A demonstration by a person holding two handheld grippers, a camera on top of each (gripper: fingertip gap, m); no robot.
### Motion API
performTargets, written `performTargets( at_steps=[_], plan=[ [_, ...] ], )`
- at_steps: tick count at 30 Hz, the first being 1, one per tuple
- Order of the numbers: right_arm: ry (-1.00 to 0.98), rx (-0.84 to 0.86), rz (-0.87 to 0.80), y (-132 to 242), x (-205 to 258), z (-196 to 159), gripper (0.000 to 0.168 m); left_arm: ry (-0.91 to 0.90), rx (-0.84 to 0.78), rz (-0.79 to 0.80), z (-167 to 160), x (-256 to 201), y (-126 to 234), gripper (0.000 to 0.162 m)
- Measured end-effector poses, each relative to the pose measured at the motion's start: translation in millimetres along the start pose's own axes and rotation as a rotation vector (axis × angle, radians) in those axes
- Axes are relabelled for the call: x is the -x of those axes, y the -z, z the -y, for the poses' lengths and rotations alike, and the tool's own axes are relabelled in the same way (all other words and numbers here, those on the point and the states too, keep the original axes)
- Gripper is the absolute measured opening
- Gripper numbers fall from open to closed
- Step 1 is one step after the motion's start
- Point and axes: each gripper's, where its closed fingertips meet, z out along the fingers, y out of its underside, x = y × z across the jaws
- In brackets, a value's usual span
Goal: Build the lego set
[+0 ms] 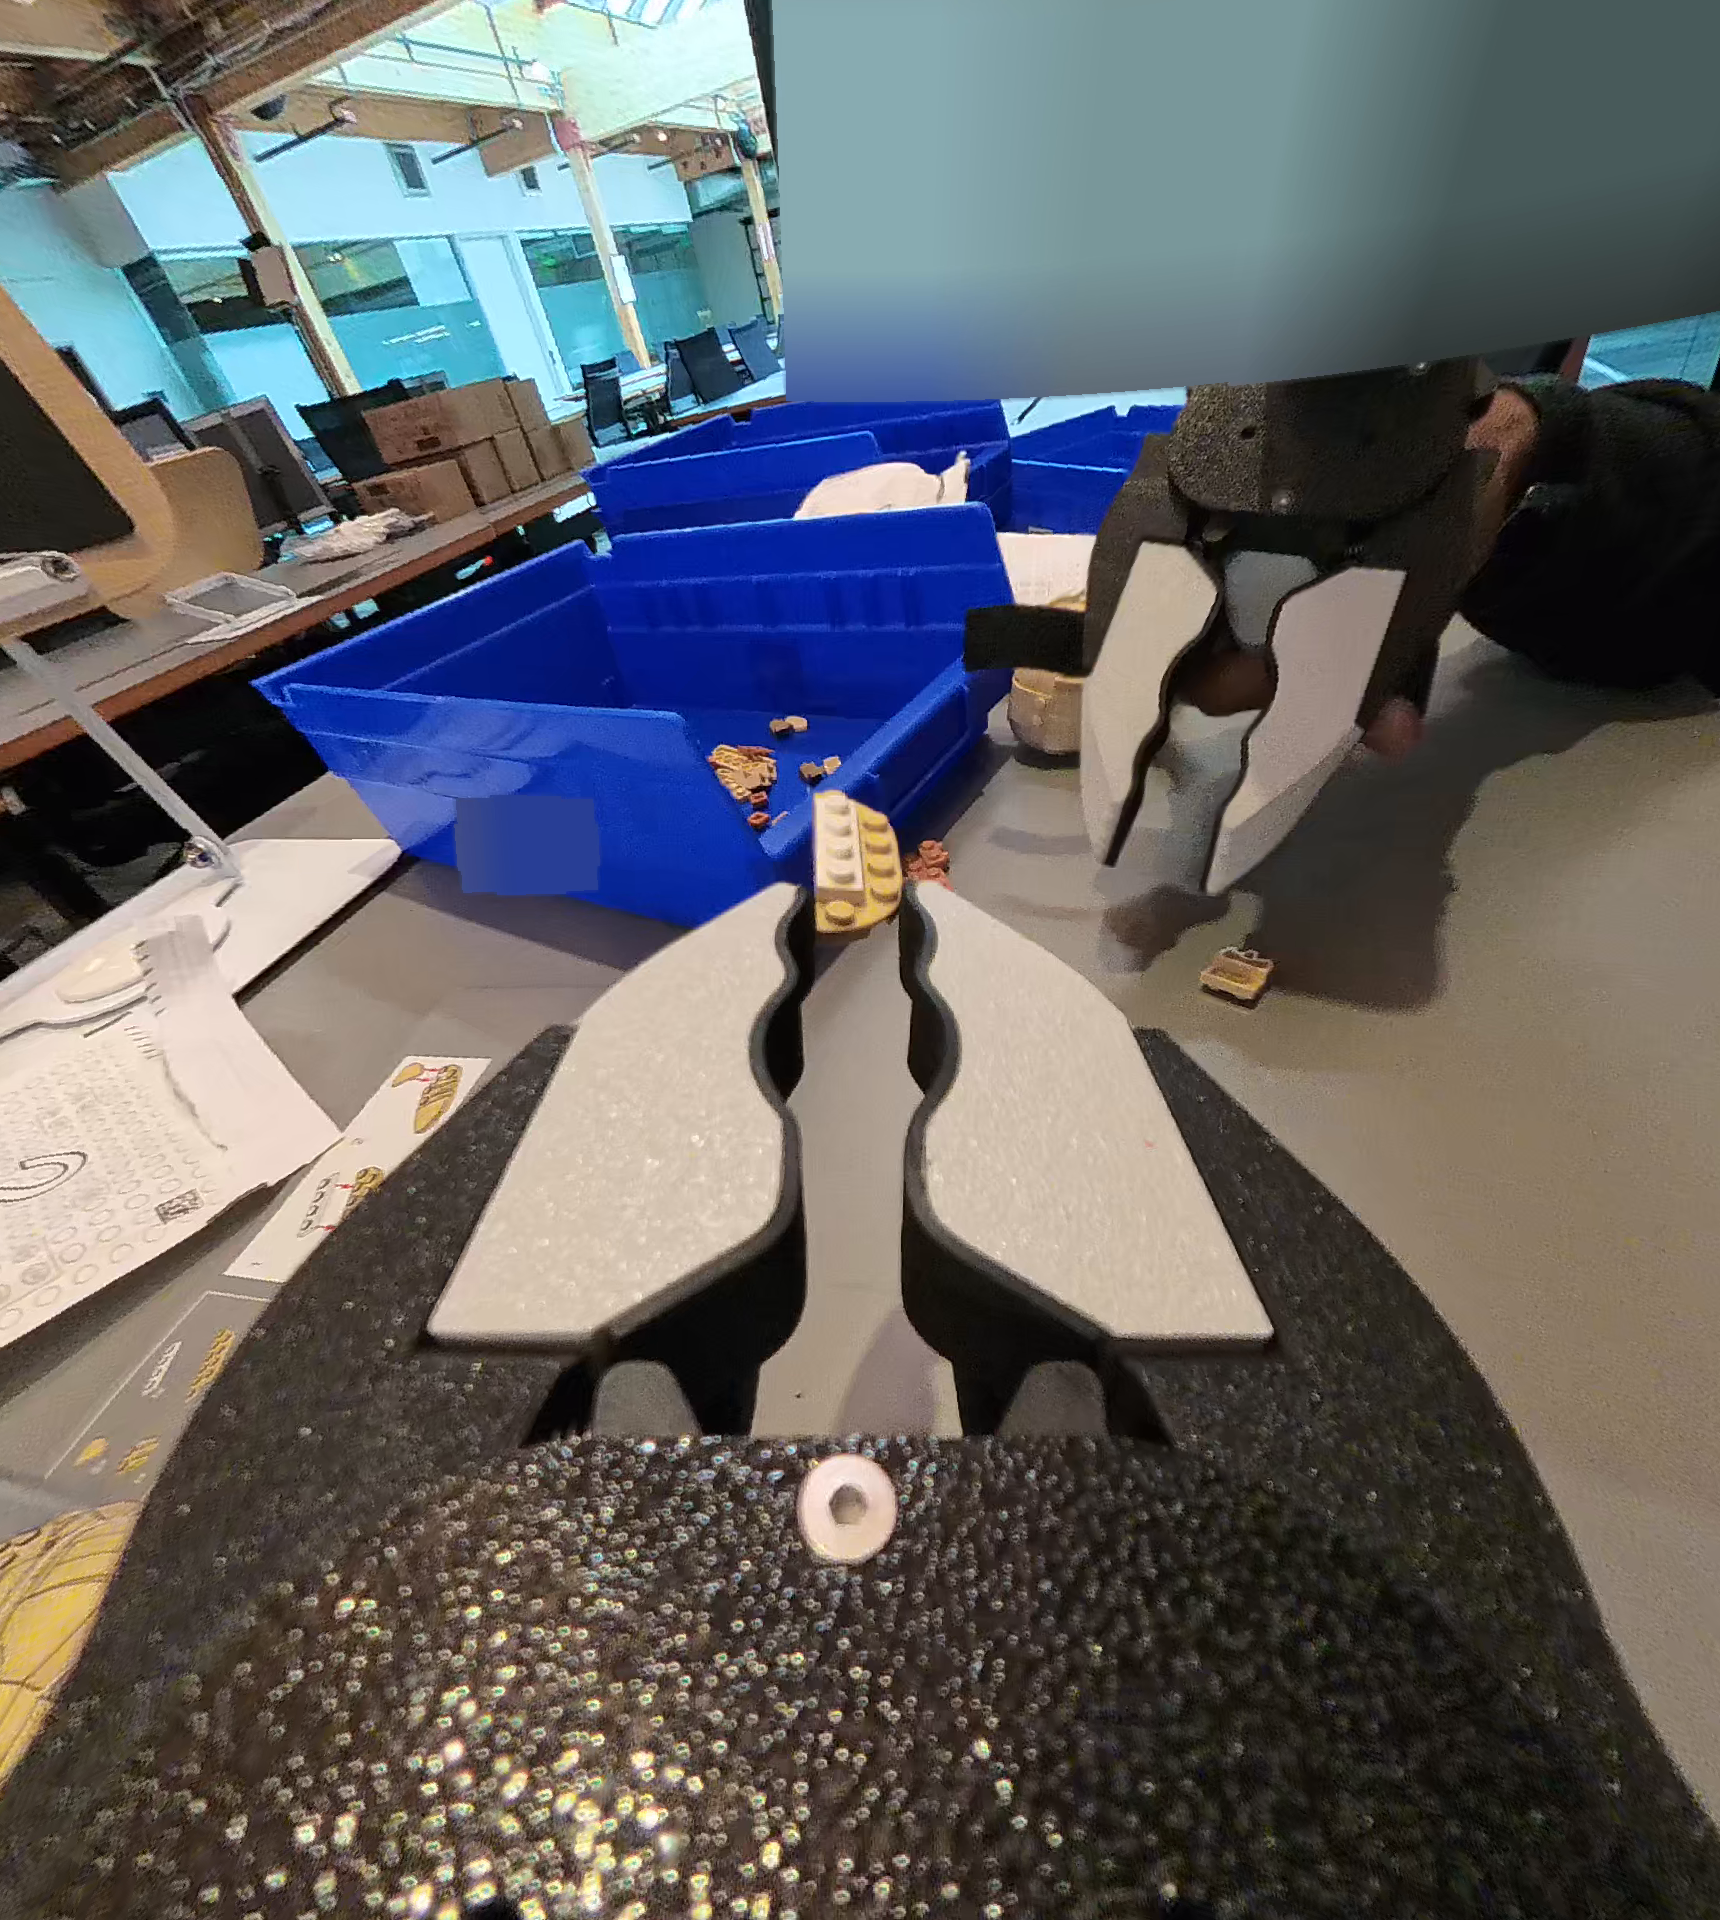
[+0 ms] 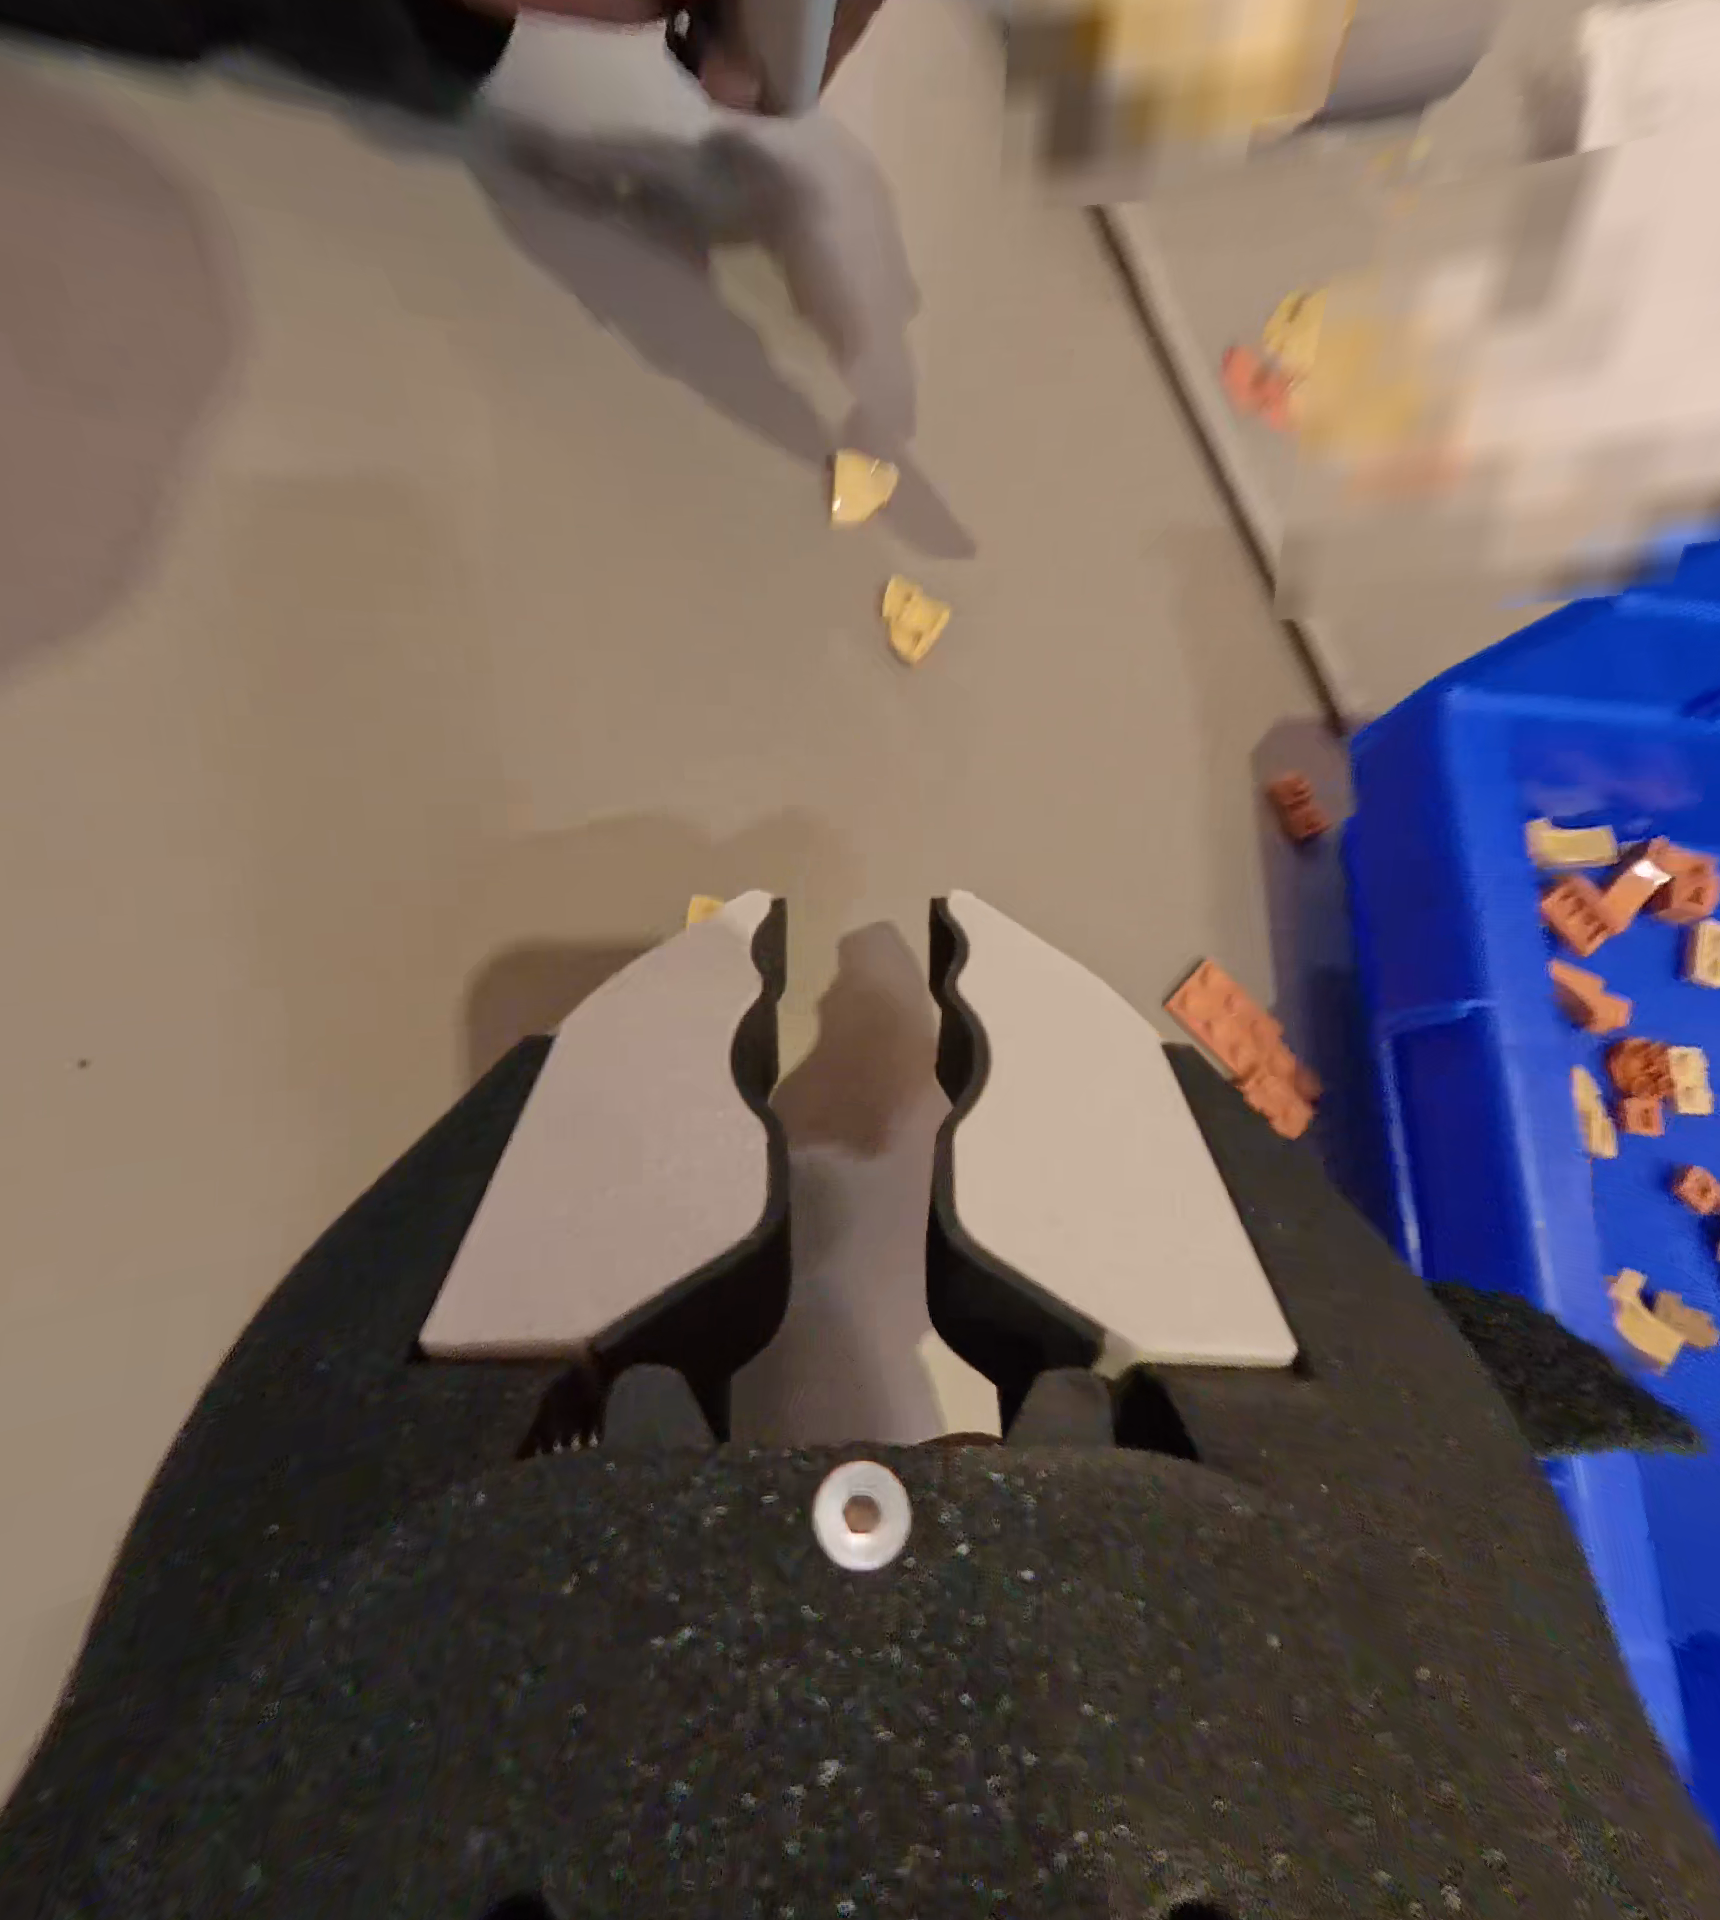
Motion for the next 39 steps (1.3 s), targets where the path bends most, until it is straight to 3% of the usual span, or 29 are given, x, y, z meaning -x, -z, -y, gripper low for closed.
performTargets(
  at_steps=[11, 15, 23, 31, 39],
  plan=[
    [-0.040, 0.151, 0.102, -18.2, 21.6, -23.6, 0.027, -0.022, 0.017, -0.025, -1.2, -7.9, -3.9, 0.015],
    [-0.019, 0.151, 0.104, -19.4, 23.6, -22.5, 0.010, -0.026, 0.020, -0.030, -1.4, -9.3, -4.2, 0.015],
    [0.070, 0.106, 0.034, -20.4, 17.5, -13.0, 0.001, -0.046, 0.047, -0.060, -4.5, -16.4, -6.4, 0.015],
    [0.095, -0.051, -0.162, -12.3, -9.3, 13.3, 0.001, -0.065, 0.127, -0.089, -16.3, -24.4, -11.2, 0.015],
    [0.056, -0.183, -0.470, -1.5, -43.6, 40.0, 0.001, -0.112, 0.310, 0.020, -40.0, -23.7, -22.1, 0.015]
  ],
)
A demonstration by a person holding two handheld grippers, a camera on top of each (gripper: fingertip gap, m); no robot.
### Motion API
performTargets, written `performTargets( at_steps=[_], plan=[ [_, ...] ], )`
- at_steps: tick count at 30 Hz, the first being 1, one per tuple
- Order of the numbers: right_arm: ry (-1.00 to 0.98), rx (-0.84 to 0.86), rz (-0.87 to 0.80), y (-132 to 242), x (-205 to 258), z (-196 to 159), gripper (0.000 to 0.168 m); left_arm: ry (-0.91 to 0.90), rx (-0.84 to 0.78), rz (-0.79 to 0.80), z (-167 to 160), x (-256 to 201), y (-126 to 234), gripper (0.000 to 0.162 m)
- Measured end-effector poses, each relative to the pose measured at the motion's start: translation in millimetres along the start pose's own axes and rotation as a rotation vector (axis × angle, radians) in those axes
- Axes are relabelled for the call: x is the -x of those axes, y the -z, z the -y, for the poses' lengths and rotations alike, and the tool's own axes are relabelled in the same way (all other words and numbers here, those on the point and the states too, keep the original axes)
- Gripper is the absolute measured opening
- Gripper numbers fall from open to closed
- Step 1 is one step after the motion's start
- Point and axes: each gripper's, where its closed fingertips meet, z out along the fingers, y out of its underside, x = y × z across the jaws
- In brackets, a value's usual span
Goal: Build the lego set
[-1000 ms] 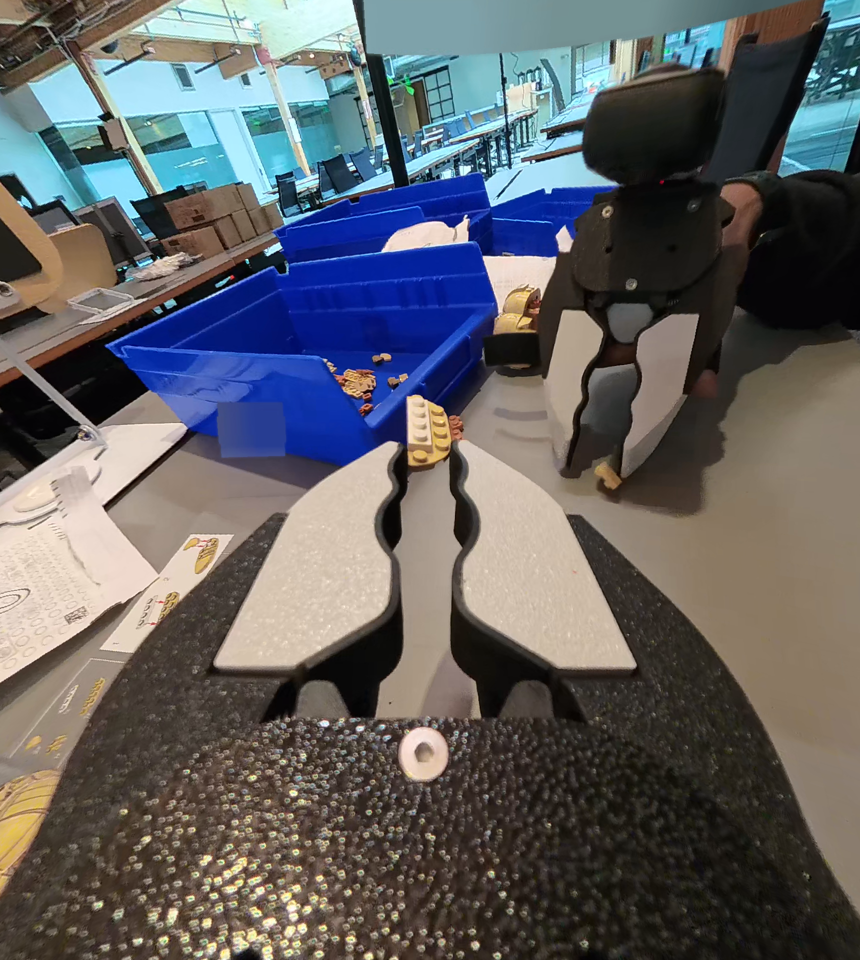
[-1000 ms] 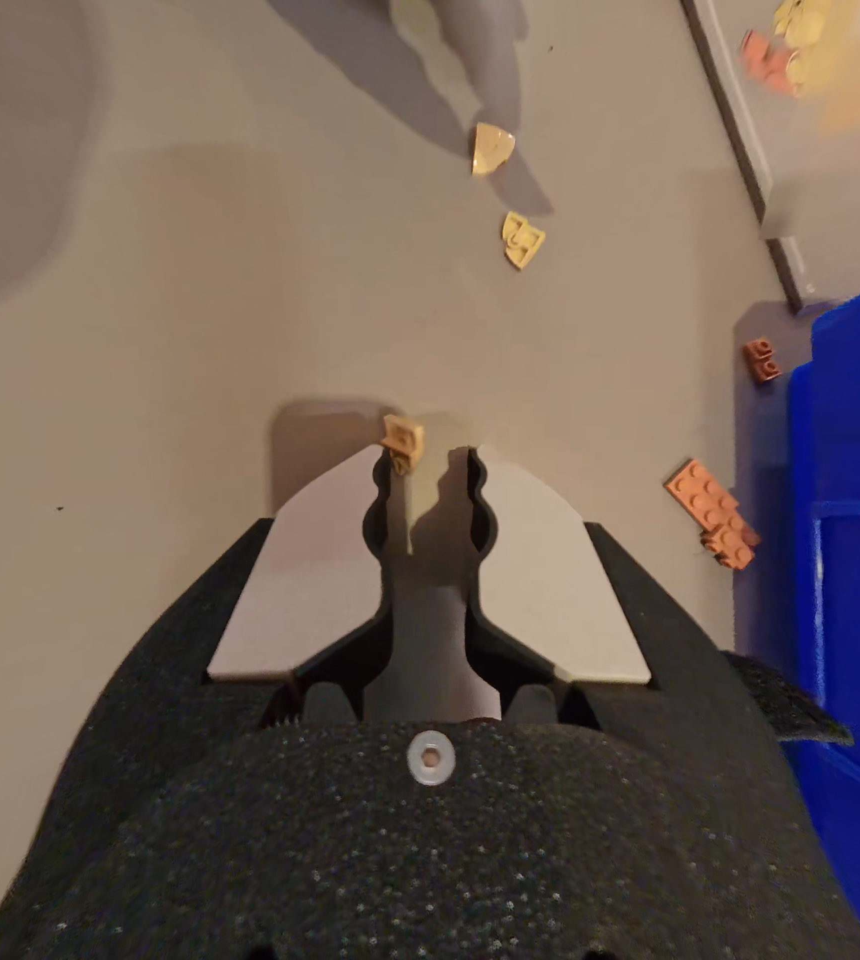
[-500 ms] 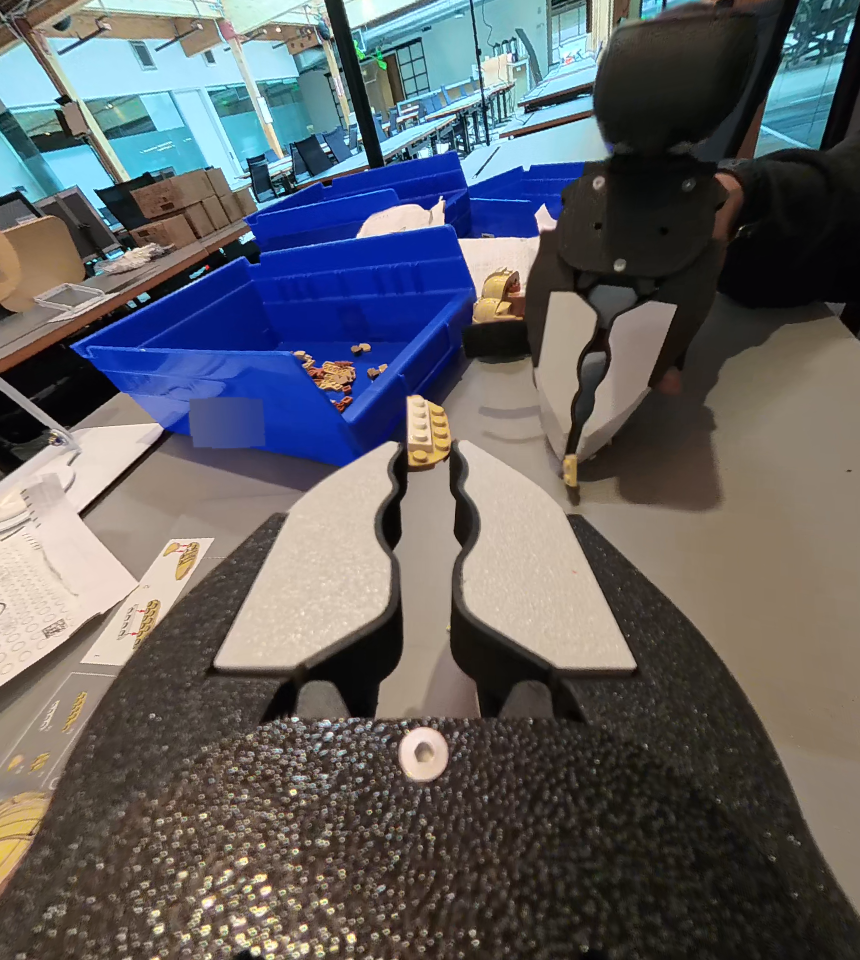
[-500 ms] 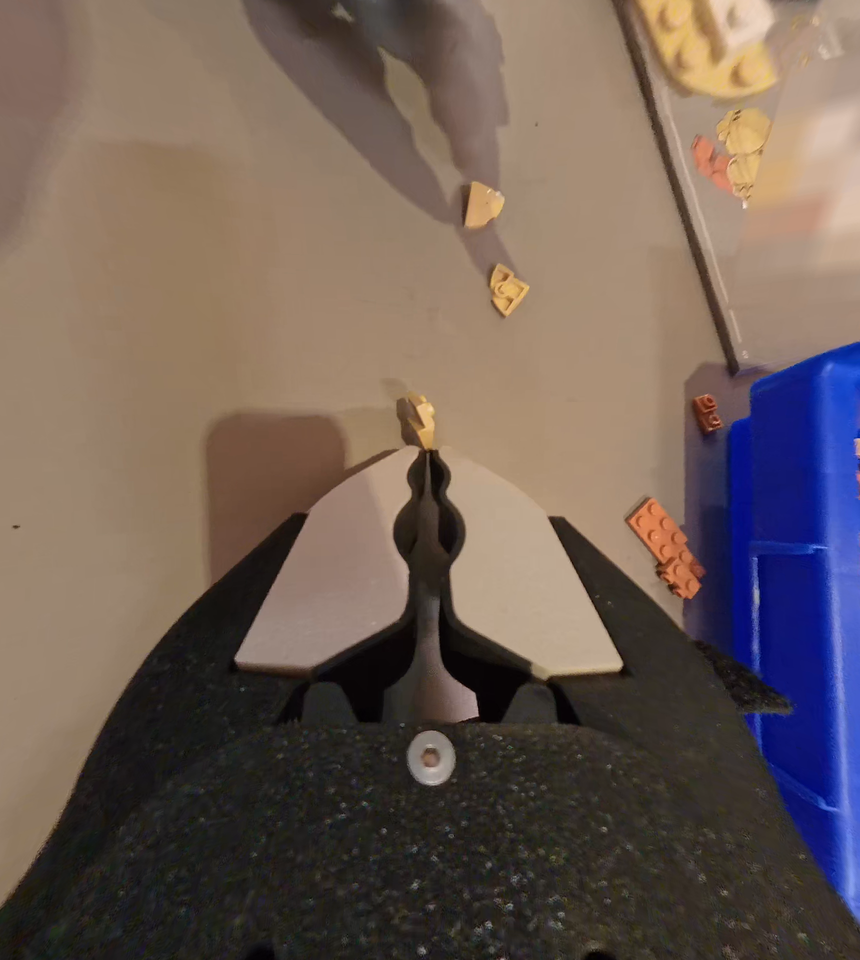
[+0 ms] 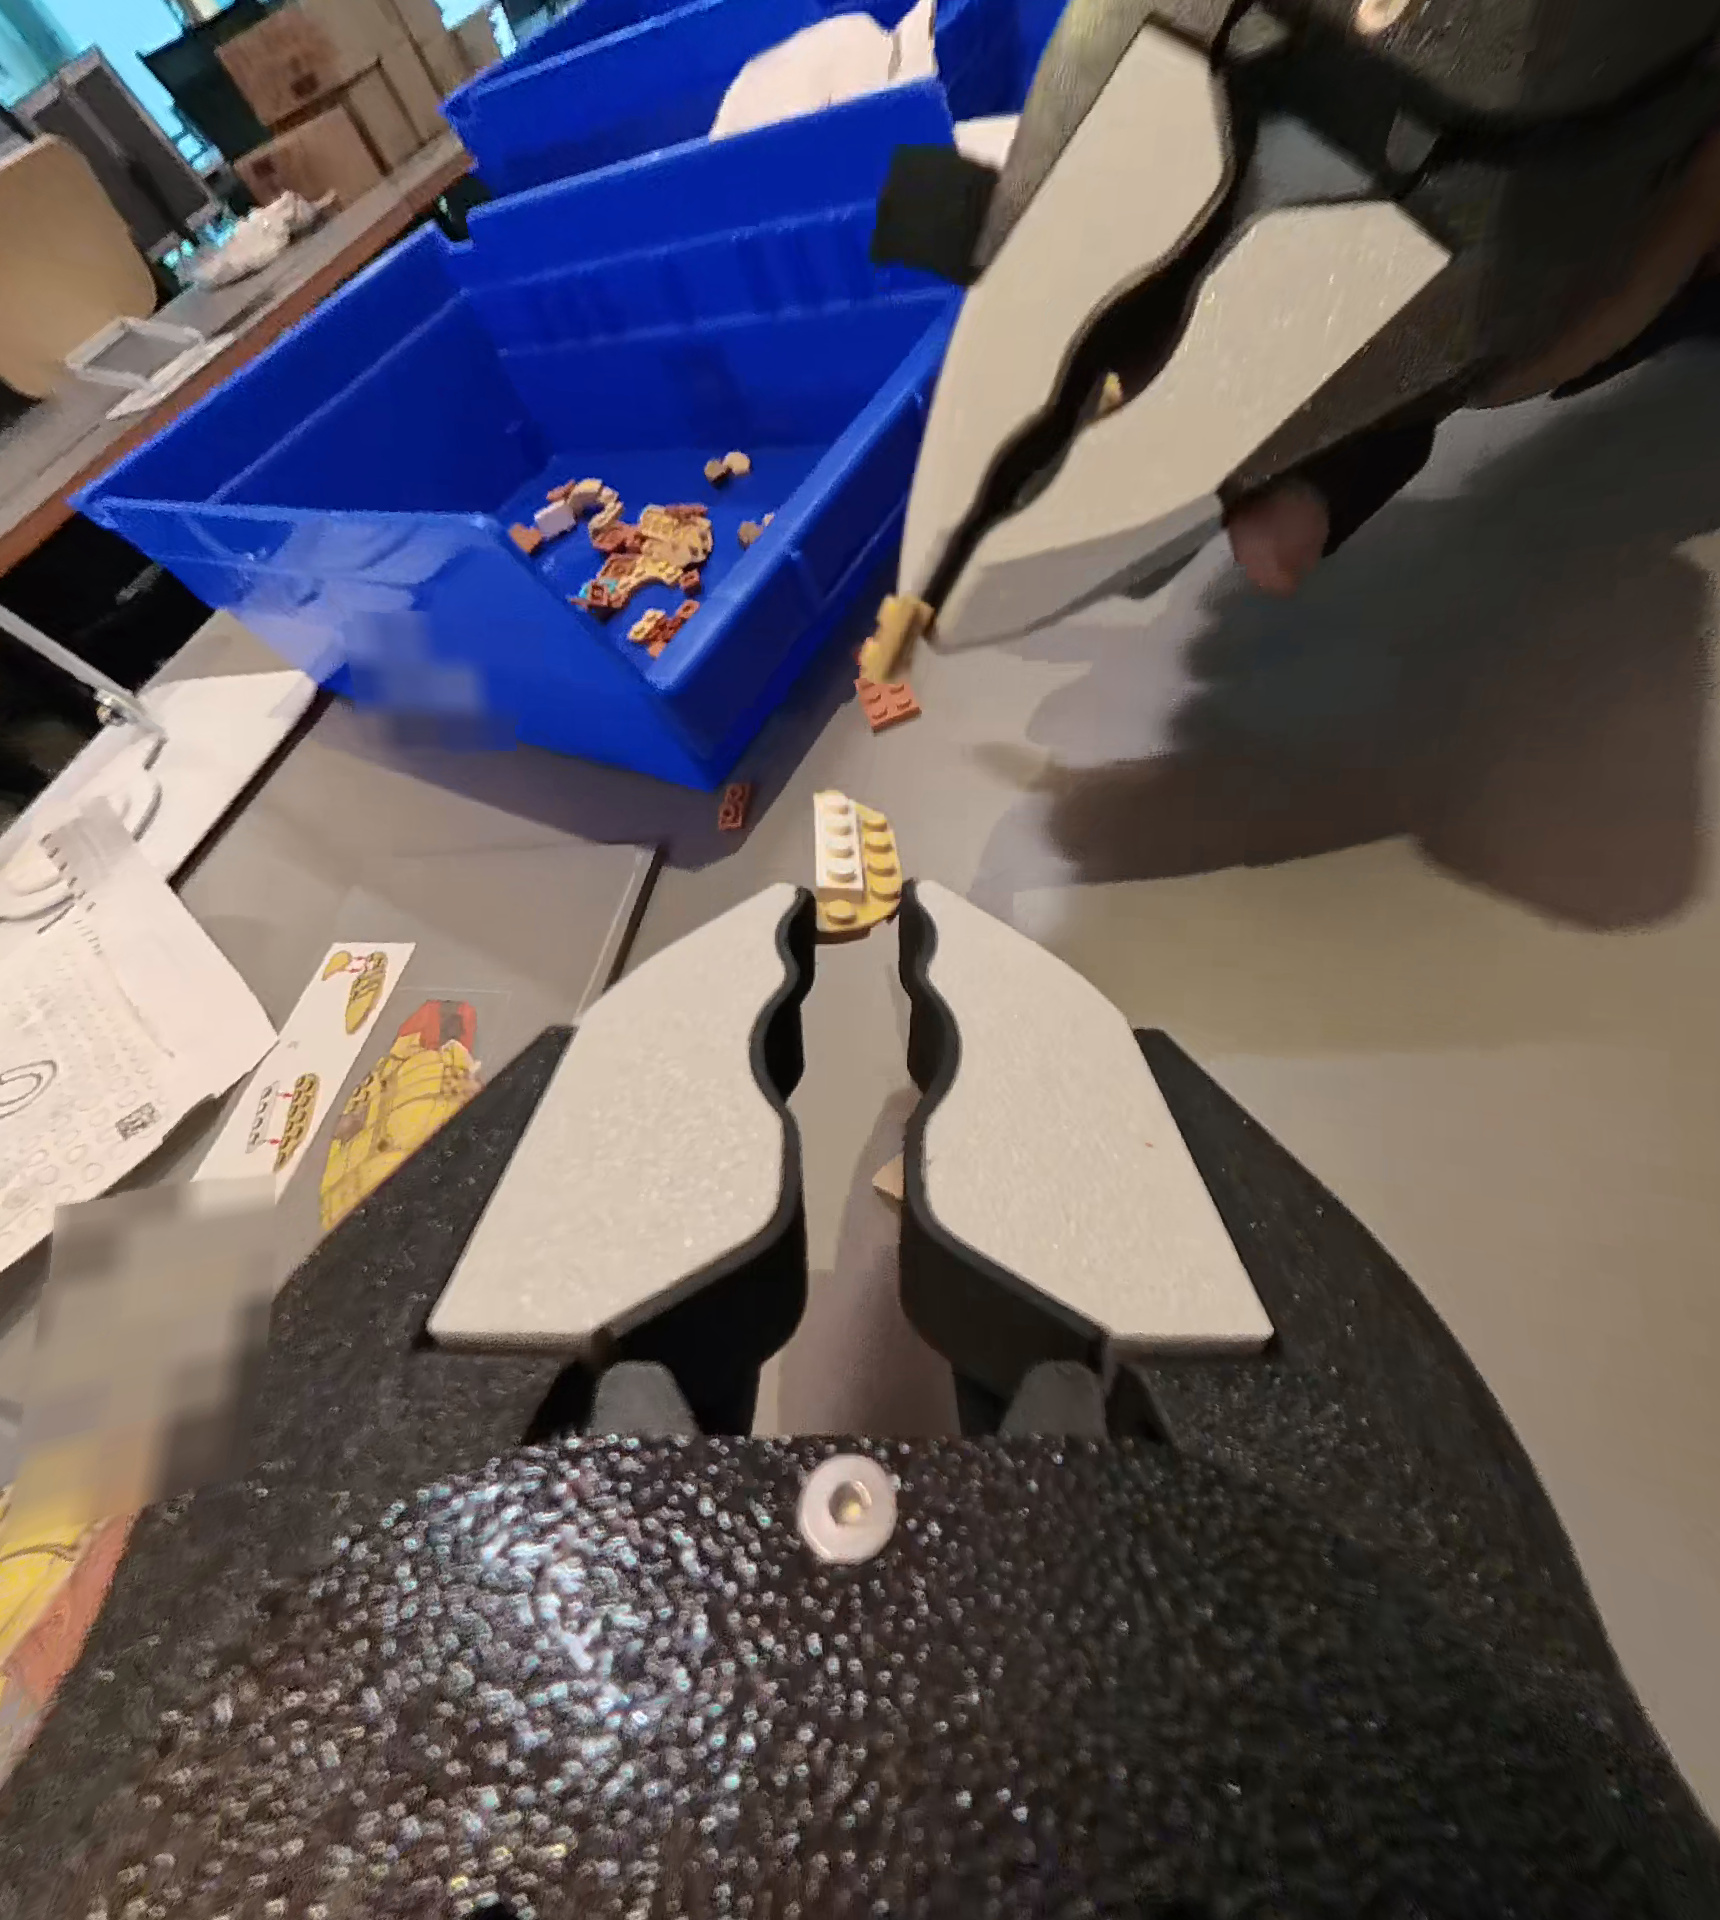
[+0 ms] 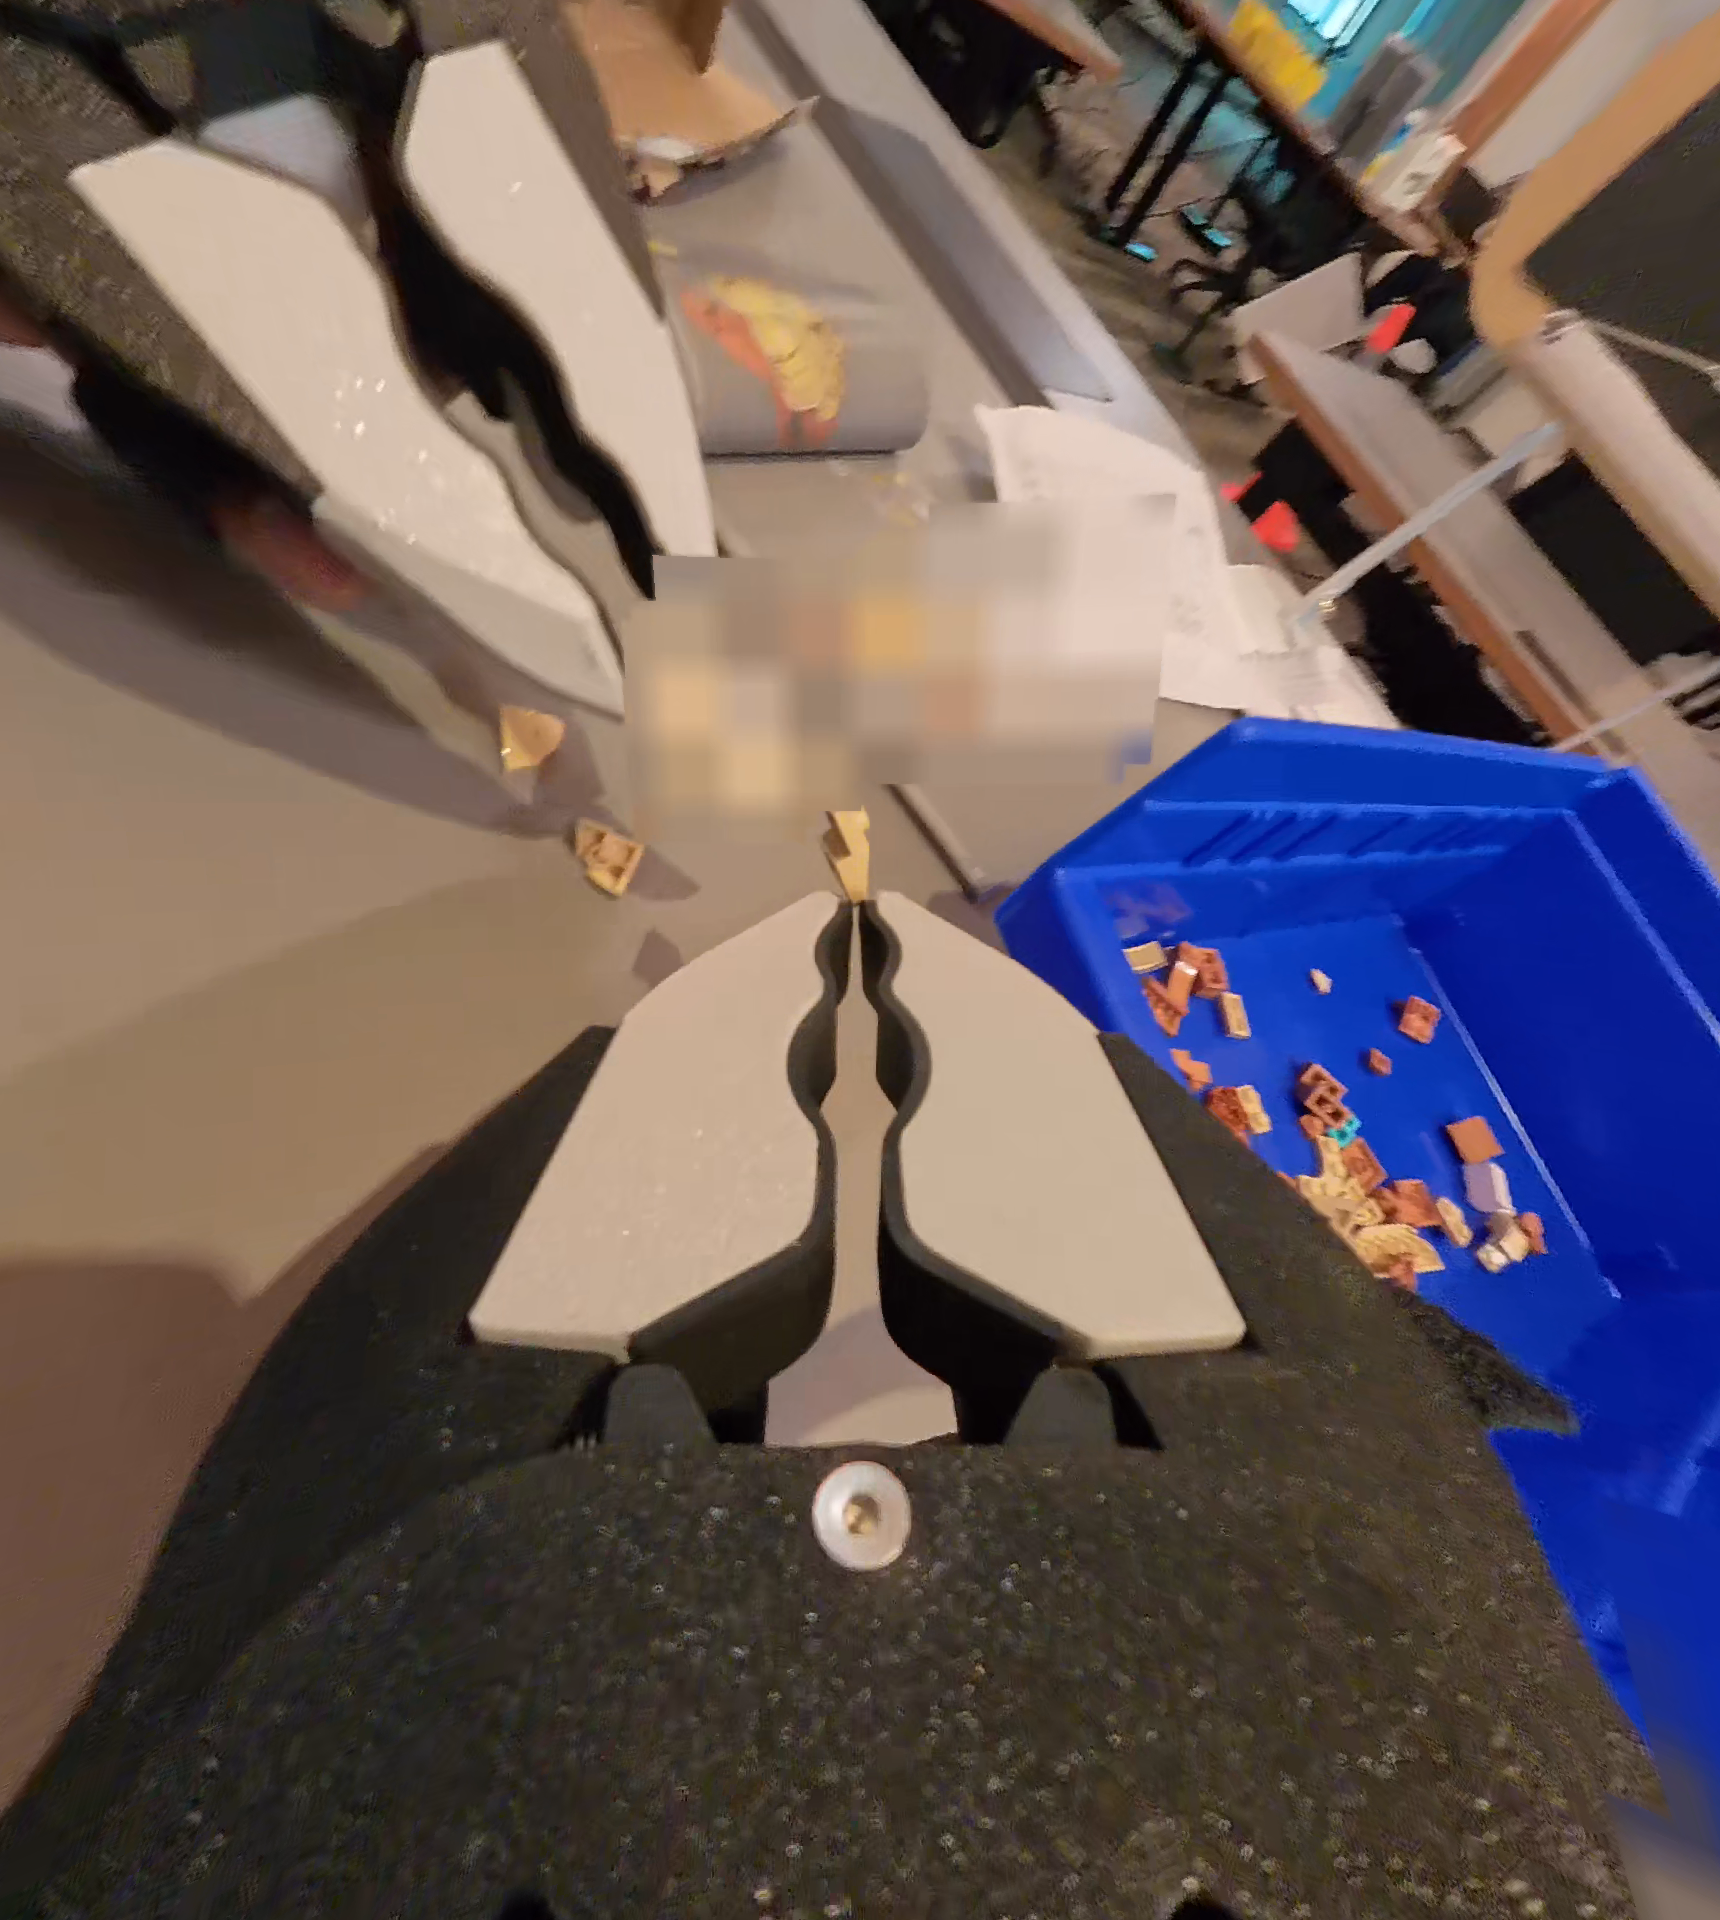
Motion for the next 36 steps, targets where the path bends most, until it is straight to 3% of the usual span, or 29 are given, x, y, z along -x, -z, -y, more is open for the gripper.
performTargets(
  at_steps=[15, 36],
  plan=[
    [0.159, 0.113, -0.191, -16.5, 1.6, 19.3, 0.001, 0.278, -0.031, 0.060, 4.8, 6.7, -2.5, 0.015],
    [0.238, 0.206, -0.200, -25.6, 13.0, 18.2, 0.001, 0.315, -0.045, 0.065, 7.0, 7.4, -2.0, 0.015]
  ],
)
